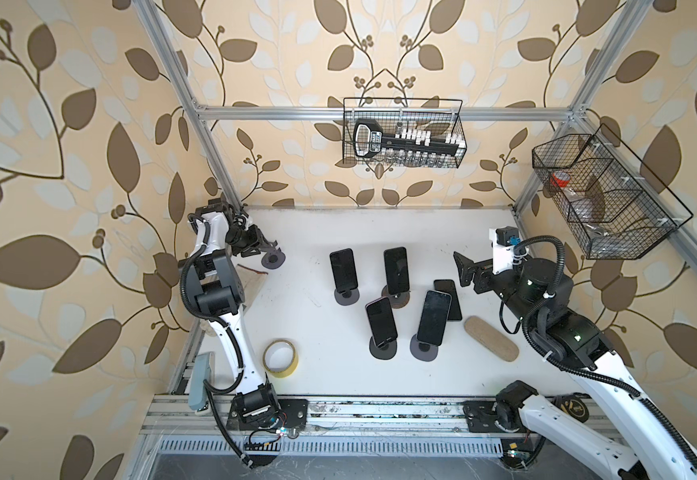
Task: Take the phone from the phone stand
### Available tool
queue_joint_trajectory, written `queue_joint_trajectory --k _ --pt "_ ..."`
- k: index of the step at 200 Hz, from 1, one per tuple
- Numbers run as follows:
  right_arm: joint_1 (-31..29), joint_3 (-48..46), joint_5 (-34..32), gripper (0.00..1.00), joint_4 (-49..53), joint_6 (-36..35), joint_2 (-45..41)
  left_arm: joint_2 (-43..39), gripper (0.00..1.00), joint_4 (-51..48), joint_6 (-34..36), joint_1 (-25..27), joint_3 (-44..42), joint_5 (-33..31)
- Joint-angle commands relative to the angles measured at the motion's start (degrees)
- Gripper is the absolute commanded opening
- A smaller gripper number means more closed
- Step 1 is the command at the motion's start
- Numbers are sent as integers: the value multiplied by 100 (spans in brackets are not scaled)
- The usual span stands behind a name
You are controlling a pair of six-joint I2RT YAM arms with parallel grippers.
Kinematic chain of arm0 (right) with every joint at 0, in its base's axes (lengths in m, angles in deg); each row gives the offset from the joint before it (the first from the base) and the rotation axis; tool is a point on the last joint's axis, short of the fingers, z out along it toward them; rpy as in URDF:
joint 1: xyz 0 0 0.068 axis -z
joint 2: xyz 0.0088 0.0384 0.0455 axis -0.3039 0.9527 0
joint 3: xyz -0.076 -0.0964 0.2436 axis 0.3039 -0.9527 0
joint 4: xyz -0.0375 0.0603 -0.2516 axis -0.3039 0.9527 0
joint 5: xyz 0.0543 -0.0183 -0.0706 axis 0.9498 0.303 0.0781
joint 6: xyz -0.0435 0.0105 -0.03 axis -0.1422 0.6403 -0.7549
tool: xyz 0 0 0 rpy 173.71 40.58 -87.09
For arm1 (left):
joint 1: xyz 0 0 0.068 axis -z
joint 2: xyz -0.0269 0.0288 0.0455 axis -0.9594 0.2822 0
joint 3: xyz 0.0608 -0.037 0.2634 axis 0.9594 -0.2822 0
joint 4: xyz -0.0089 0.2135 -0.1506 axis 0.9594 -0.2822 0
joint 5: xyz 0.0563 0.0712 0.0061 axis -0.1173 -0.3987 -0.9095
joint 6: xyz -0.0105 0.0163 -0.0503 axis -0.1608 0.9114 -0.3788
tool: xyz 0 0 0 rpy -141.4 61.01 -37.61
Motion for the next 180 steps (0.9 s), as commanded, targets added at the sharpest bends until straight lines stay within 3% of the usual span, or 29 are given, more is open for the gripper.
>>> queue_joint_trajectory --k 1,26,64,86,110,152,180 --pt "-23 -75 55 98 80 62 51 -733 54 -148 -3 -105 -150 -102" --pt "-17 89 -20 100 328 335 261 -1211 72 -147 112 -121 -462 -218" --pt "50 316 -726 100 748 698 643 -2088 75 -95 357 -123 -1171 -98" --pt "178 280 -646 100 790 869 684 -2593 82 -119 647 -116 -1621 152" --pt "260 256 -302 100 804 923 751 -3334 89 379 1055 -106 -2712 517" --pt "-89 291 210 100 834 939 1002 -4028 91 1306 1369 -70 -4189 862" --pt "-554 485 -206 100 1114 1343 1285 -4356 91 2302 1450 54 -5178 710"
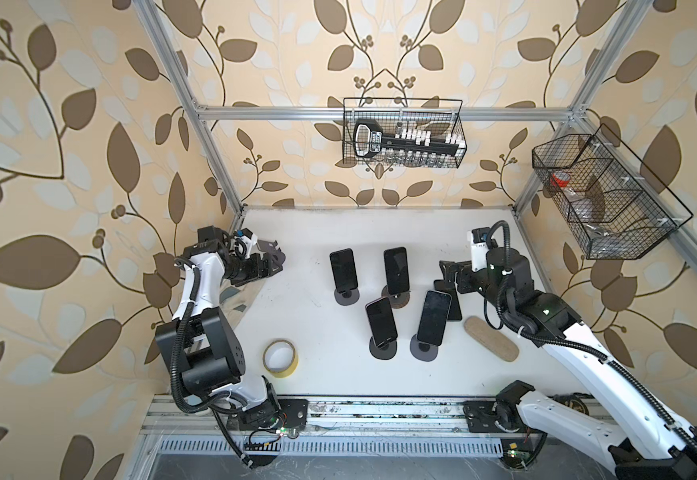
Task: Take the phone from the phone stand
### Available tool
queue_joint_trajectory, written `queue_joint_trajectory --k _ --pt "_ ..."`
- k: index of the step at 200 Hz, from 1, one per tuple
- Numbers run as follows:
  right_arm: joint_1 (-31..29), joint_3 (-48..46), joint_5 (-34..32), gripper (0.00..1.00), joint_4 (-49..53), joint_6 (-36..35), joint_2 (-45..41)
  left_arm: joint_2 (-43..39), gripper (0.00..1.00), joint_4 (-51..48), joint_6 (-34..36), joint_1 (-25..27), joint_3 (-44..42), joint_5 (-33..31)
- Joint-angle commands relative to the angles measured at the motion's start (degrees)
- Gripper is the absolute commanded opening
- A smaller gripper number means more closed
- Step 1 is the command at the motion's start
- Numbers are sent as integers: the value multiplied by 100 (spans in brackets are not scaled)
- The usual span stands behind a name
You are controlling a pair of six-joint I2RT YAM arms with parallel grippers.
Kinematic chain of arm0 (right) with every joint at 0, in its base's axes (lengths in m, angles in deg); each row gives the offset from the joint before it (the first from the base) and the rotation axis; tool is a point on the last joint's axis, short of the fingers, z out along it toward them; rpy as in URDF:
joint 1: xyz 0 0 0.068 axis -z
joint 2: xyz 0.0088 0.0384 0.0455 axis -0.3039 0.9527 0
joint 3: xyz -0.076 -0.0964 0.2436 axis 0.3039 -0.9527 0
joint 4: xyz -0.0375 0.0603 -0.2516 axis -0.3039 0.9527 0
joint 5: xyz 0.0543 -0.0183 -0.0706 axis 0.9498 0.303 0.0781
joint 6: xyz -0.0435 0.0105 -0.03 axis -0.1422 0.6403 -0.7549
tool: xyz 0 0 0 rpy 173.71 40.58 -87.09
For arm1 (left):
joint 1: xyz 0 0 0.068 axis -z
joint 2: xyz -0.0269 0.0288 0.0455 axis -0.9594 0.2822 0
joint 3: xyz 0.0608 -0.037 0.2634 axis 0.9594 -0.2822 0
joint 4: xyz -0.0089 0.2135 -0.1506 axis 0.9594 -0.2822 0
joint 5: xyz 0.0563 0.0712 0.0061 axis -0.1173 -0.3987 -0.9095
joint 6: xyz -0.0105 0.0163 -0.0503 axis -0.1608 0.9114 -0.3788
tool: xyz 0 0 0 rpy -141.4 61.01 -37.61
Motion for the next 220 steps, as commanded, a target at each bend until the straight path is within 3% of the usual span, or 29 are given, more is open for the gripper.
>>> queue_joint_trajectory --k 1,37,74,115,220 --pt "-321 342 -216 100 346 378 188 -360 91 1008 314 165 -636 109" --pt "-439 552 -481 100 1046 1232 446 -712 94 1724 495 881 -1387 -436" --pt "-447 539 -753 100 1516 1907 584 -723 95 2329 322 979 -1783 -286" --pt "-462 447 -236 100 1634 2914 702 -711 96 3014 97 1006 -2147 -460" --pt "-745 423 -731 100 1627 3388 1448 -811 99 3931 -331 1017 -2584 -1002"
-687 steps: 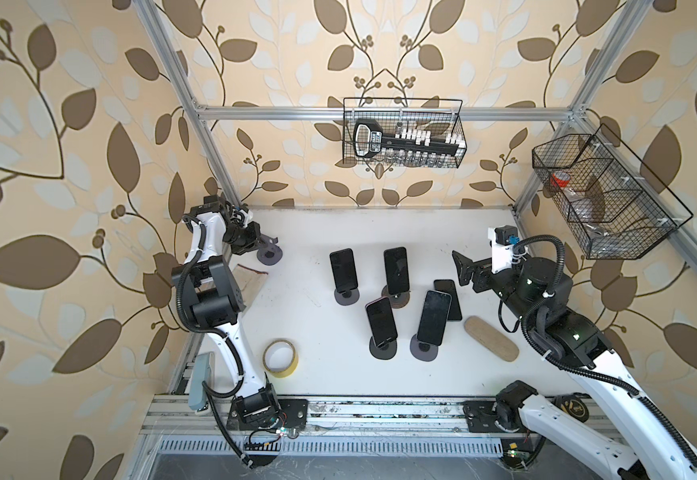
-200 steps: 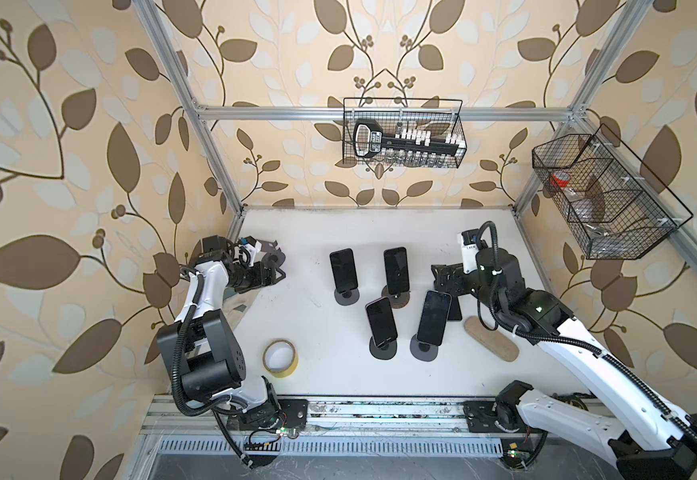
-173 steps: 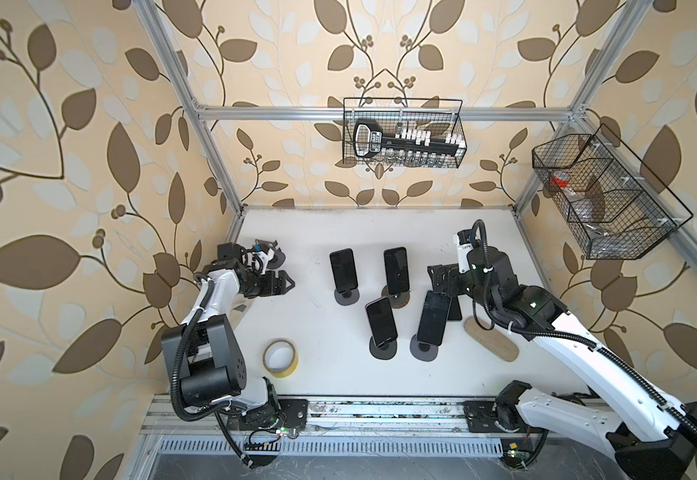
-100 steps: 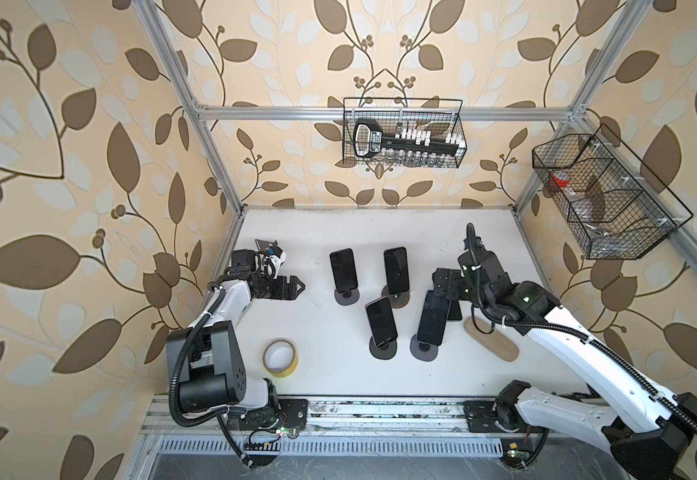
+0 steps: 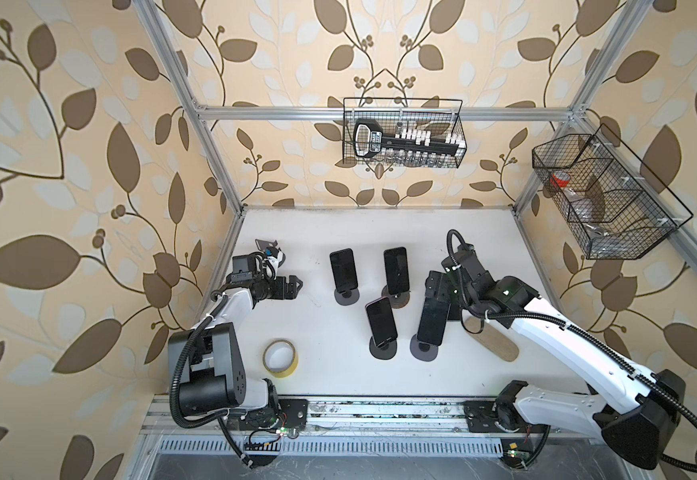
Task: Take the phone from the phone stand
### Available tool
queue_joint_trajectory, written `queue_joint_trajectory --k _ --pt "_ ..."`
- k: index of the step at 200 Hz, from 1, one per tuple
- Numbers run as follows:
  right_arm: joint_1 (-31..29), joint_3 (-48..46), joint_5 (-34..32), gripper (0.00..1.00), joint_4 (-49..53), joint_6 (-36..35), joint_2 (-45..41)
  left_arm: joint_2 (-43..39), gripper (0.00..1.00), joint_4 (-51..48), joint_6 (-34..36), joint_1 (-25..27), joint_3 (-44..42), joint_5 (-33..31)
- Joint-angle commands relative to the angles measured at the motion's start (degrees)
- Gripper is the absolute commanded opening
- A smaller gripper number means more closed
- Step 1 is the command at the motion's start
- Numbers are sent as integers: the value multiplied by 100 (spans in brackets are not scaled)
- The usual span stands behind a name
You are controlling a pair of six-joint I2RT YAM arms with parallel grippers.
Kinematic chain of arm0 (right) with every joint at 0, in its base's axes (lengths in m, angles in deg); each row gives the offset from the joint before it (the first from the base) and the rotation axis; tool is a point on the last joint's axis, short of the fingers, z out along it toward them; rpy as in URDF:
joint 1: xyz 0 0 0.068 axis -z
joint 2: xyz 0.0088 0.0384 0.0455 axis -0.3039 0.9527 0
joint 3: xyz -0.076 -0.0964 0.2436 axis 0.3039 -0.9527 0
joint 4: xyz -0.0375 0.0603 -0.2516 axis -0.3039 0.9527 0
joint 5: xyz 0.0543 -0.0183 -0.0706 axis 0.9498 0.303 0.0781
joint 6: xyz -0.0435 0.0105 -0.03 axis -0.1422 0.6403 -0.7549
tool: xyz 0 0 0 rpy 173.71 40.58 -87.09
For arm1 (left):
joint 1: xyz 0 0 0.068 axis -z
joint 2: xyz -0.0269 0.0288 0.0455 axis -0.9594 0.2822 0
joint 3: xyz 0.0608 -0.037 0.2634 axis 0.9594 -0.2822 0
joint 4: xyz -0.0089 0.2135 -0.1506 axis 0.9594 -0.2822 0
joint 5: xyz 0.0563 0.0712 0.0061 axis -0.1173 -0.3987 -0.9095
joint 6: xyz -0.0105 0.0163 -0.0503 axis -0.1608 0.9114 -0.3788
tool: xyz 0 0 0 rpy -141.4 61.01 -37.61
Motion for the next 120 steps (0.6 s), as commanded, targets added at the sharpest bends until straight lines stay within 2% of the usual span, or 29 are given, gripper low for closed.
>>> queue_joint_trajectory --k 1,38,73,120 --pt "-70 20 -322 100 53 207 185 -152 99 251 -159 16 -38 -187" --pt "-340 54 -1092 100 270 380 411 -265 99 255 -218 12 -99 -380" --pt "-370 76 -825 100 225 458 631 -282 99 81 -192 11 -7 -555" --pt "-383 -60 -918 98 268 636 738 -462 99 119 -104 15 -84 -723"
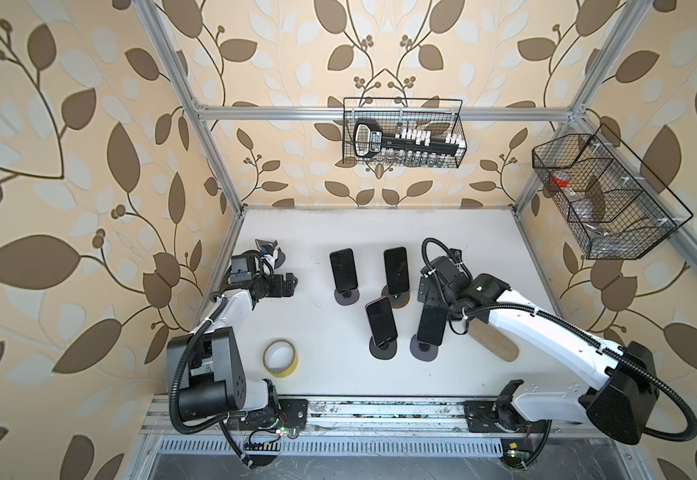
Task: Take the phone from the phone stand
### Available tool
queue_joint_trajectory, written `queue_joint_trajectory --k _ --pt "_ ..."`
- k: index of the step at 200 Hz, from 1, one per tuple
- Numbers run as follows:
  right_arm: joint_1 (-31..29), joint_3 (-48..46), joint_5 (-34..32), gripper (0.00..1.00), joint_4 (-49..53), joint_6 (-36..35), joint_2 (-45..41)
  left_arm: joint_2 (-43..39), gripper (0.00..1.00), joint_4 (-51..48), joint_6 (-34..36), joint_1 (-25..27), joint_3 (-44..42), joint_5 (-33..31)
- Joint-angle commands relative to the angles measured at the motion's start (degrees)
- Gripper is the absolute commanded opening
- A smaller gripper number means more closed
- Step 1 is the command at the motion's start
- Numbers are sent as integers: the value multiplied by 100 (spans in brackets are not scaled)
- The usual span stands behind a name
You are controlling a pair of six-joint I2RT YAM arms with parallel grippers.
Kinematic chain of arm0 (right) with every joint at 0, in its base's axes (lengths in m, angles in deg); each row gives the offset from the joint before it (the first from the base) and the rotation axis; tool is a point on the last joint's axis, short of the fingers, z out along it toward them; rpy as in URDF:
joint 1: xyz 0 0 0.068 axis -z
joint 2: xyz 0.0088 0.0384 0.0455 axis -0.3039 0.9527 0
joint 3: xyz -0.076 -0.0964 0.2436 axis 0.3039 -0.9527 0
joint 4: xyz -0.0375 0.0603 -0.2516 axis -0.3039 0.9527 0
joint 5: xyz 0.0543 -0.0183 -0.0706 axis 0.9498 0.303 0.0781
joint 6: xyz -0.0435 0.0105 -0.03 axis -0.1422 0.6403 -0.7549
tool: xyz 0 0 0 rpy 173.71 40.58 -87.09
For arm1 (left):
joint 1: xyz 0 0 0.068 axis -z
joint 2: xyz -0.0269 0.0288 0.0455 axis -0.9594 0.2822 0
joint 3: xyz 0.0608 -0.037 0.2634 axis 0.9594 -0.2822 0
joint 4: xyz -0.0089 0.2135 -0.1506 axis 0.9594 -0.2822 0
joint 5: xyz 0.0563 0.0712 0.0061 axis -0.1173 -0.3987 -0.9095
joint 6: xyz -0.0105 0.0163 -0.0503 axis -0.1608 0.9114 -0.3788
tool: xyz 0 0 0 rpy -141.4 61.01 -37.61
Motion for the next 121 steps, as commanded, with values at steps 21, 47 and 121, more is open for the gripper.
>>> queue_joint_trajectory --k 21,47,121 --pt "-31 -120 -45 97 -20 241 91 -178 99 9 21 13 -12 -174" --pt "-31 -103 2 95 -31 292 208 -154 99 -24 31 16 17 -166" --pt "-109 -180 -42 83 123 589 377 -122 99 -98 53 16 35 -43"
